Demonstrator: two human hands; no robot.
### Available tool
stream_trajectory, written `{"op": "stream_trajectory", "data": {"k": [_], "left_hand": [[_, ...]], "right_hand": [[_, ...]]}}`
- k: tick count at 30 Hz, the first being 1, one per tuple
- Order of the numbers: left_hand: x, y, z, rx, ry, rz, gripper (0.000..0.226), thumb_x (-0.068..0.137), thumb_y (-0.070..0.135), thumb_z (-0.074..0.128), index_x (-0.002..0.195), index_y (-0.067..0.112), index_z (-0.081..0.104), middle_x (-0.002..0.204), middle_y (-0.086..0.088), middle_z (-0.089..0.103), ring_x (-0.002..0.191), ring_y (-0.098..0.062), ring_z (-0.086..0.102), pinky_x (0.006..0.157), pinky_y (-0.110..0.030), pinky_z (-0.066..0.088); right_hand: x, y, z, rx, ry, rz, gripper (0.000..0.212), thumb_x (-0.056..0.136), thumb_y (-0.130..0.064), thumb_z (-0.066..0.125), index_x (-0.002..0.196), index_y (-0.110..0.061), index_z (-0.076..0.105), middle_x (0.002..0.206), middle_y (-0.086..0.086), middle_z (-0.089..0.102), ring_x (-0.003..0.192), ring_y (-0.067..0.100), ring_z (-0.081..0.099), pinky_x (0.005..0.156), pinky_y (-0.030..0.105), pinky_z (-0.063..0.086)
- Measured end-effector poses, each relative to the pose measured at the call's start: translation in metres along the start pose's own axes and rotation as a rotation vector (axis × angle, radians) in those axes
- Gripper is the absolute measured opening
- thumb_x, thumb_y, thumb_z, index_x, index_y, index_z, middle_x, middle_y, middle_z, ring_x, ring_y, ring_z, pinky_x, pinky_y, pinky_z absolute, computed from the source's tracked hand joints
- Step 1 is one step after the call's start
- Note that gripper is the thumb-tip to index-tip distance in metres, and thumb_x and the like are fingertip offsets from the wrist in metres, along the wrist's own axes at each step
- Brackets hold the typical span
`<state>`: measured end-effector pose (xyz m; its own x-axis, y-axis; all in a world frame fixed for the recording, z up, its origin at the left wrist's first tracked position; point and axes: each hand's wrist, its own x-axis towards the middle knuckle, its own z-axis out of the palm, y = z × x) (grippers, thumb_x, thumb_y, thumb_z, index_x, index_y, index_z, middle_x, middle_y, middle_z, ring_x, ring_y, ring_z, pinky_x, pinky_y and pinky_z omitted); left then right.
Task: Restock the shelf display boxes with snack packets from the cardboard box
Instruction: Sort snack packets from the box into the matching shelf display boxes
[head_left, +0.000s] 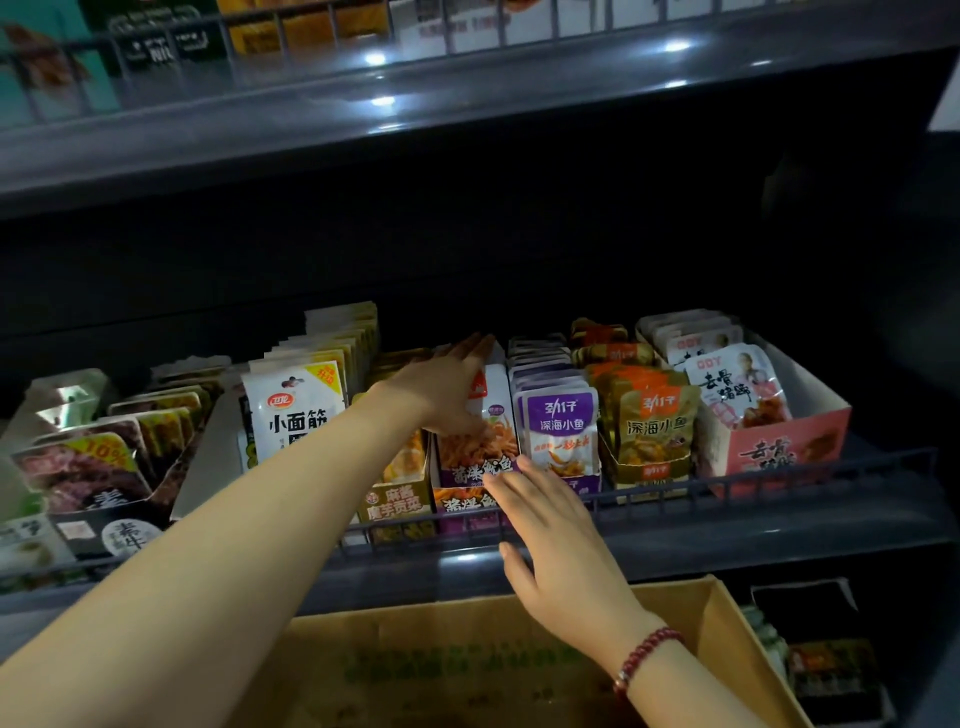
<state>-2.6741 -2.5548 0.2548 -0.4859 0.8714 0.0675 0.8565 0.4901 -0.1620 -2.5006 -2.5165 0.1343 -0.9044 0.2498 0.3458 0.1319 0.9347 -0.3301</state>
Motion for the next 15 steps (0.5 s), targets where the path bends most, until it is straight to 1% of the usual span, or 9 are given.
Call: {"op": "stream_trajectory", "data": {"k": [2, 4, 7, 9, 10, 12, 13, 14, 15], "left_hand": [[-0.002, -0.001, 0.000, 0.039, 0.056, 0.018, 0.106, 0.085, 0.051, 0.065, 0.154, 0.026, -0.012, 0.163, 0.000, -0.012, 0.150, -0.023, 0.000, 0.121, -0.040, 0.008], [-0.004, -0.004, 0.001, 0.069, 0.079, 0.030, 0.106, 0.085, 0.055, 0.063, 0.154, 0.025, -0.011, 0.162, -0.002, -0.014, 0.150, -0.022, -0.005, 0.120, -0.042, -0.002], [-0.013, -0.010, -0.007, 0.022, 0.088, 0.021, 0.101, 0.085, 0.062, 0.058, 0.155, 0.024, -0.006, 0.163, -0.001, -0.009, 0.150, -0.020, -0.005, 0.120, -0.039, -0.005], [-0.024, -0.016, -0.019, -0.040, 0.056, -0.013, 0.096, 0.086, 0.060, 0.058, 0.155, 0.024, 0.001, 0.163, -0.001, 0.001, 0.150, -0.020, 0.003, 0.120, -0.036, 0.001], [-0.030, -0.022, -0.025, -0.044, 0.021, -0.029, 0.094, 0.087, 0.057, 0.060, 0.155, 0.022, 0.006, 0.163, -0.002, 0.010, 0.149, -0.022, 0.011, 0.119, -0.035, 0.008], [-0.041, -0.037, -0.031, 0.004, -0.087, -0.083, 0.093, 0.085, 0.053, 0.065, 0.155, 0.022, 0.013, 0.160, -0.003, 0.023, 0.144, -0.024, 0.026, 0.115, -0.035, 0.024], [-0.047, -0.045, -0.031, 0.047, -0.143, -0.115, 0.095, 0.083, 0.052, 0.068, 0.154, 0.023, 0.014, 0.159, -0.002, 0.026, 0.143, -0.025, 0.029, 0.114, -0.036, 0.027], [-0.051, -0.052, -0.028, 0.109, -0.188, -0.133, 0.096, 0.081, 0.053, 0.070, 0.154, 0.024, 0.015, 0.158, -0.002, 0.028, 0.143, -0.025, 0.030, 0.114, -0.037, 0.026], [-0.055, -0.057, -0.024, 0.178, -0.209, -0.132, 0.096, 0.079, 0.055, 0.070, 0.153, 0.024, 0.017, 0.157, -0.001, 0.030, 0.143, -0.024, 0.029, 0.116, -0.039, 0.021]], "right_hand": [[0.000, -0.001, 0.000, -0.010, -0.008, 0.009, 0.062, 0.102, -0.033, 0.035, 0.151, -0.033, -0.003, 0.159, -0.016, -0.004, 0.133, -0.003, -0.025, 0.101, 0.019, -0.025], [0.000, -0.001, 0.000, -0.022, -0.016, 0.019, 0.063, 0.102, -0.034, 0.033, 0.151, -0.033, -0.006, 0.158, -0.016, -0.009, 0.132, -0.002, -0.027, 0.101, 0.020, -0.025], [0.000, -0.003, -0.002, -0.037, -0.013, 0.029, 0.063, 0.102, -0.035, 0.033, 0.150, -0.033, -0.009, 0.156, -0.017, -0.015, 0.131, -0.001, -0.029, 0.097, 0.018, -0.028], [0.000, -0.005, -0.002, -0.049, -0.013, 0.036, 0.063, 0.102, -0.036, 0.032, 0.150, -0.033, -0.009, 0.152, -0.019, -0.019, 0.130, 0.000, -0.031, 0.095, 0.018, -0.030], [0.001, -0.006, -0.002, -0.057, -0.011, 0.032, 0.063, 0.102, -0.036, 0.032, 0.150, -0.033, -0.009, 0.151, -0.019, -0.020, 0.130, 0.000, -0.031, 0.095, 0.019, -0.030], [0.004, -0.011, -0.002, -0.066, -0.004, 0.005, 0.063, 0.102, -0.036, 0.032, 0.150, -0.033, -0.008, 0.155, -0.017, -0.016, 0.132, 0.000, -0.030, 0.097, 0.021, -0.030], [0.007, -0.015, -0.001, -0.061, -0.005, -0.014, 0.063, 0.102, -0.035, 0.033, 0.150, -0.033, -0.007, 0.156, -0.016, -0.014, 0.132, 0.000, -0.029, 0.097, 0.021, -0.030], [0.010, -0.019, -0.002, -0.052, -0.008, -0.035, 0.063, 0.102, -0.034, 0.033, 0.151, -0.033, -0.006, 0.157, -0.016, -0.013, 0.132, -0.001, -0.028, 0.097, 0.021, -0.030], [0.013, -0.024, -0.002, -0.045, -0.012, -0.058, 0.063, 0.102, -0.033, 0.034, 0.151, -0.034, -0.005, 0.157, -0.016, -0.012, 0.133, -0.001, -0.027, 0.096, 0.020, -0.030]]}}
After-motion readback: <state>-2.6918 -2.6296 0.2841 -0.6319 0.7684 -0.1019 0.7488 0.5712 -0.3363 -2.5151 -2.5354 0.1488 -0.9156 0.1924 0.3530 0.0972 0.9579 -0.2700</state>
